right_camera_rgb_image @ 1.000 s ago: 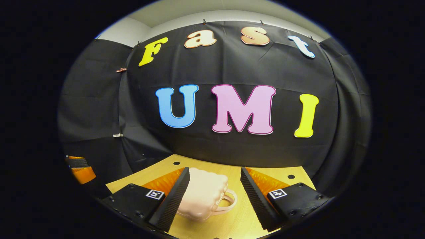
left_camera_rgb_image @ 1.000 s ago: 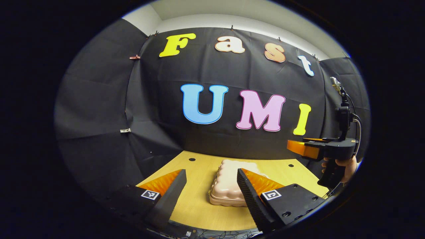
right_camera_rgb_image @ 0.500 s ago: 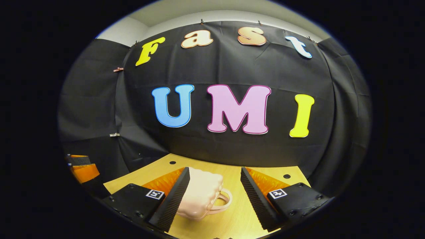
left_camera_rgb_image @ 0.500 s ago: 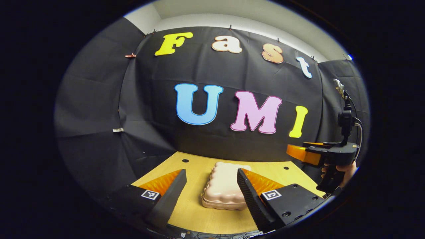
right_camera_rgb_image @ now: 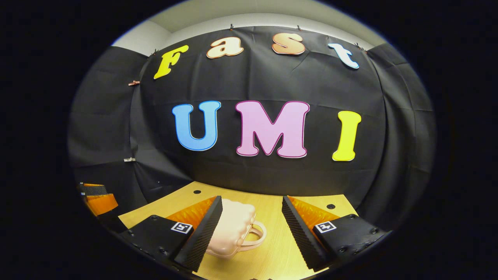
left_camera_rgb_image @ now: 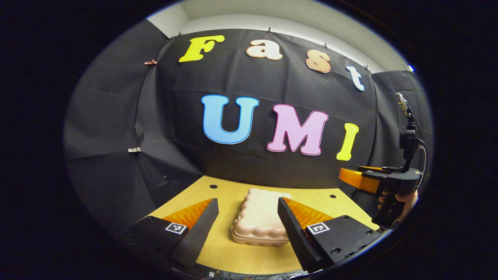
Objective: First open the suitcase, pack the skin care products into it, and then close the suitcase.
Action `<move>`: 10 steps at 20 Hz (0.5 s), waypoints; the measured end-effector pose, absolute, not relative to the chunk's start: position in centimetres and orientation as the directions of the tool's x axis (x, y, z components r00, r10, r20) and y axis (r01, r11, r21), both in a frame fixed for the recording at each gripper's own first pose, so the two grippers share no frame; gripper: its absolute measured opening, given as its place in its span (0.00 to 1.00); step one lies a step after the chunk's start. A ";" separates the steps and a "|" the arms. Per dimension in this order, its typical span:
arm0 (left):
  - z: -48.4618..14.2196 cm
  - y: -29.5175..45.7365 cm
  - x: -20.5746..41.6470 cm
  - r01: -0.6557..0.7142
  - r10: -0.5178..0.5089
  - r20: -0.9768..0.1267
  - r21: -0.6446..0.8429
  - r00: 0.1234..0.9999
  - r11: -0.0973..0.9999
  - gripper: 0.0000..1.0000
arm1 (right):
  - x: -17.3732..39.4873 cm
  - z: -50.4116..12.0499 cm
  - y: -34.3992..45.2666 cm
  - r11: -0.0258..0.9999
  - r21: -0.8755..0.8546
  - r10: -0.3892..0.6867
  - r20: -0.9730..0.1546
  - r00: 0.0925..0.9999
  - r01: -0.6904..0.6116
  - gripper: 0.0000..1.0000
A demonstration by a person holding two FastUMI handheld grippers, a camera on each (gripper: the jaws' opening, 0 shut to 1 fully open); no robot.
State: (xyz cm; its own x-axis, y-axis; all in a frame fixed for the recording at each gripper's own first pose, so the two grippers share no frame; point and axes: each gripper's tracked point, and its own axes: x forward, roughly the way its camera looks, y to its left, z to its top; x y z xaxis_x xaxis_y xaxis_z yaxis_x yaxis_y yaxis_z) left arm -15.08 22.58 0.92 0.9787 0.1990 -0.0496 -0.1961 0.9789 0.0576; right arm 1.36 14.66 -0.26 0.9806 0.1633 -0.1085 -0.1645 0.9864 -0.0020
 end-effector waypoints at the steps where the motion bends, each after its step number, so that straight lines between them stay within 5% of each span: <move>1: 0.9 22.4 -15.0 -0.191 0.194 -0.050 0.057 0.980 0.980 0.96 | 1.3 -0.3 14.5 0.987 -0.001 0.160 -0.108 0.981 -0.161 0.98; 10: 0.5 20.9 -14.3 -0.147 0.150 -0.058 0.065 0.987 0.987 0.96 | 0.5 -0.3 12.8 0.993 0.006 0.119 -0.104 0.987 -0.119 0.98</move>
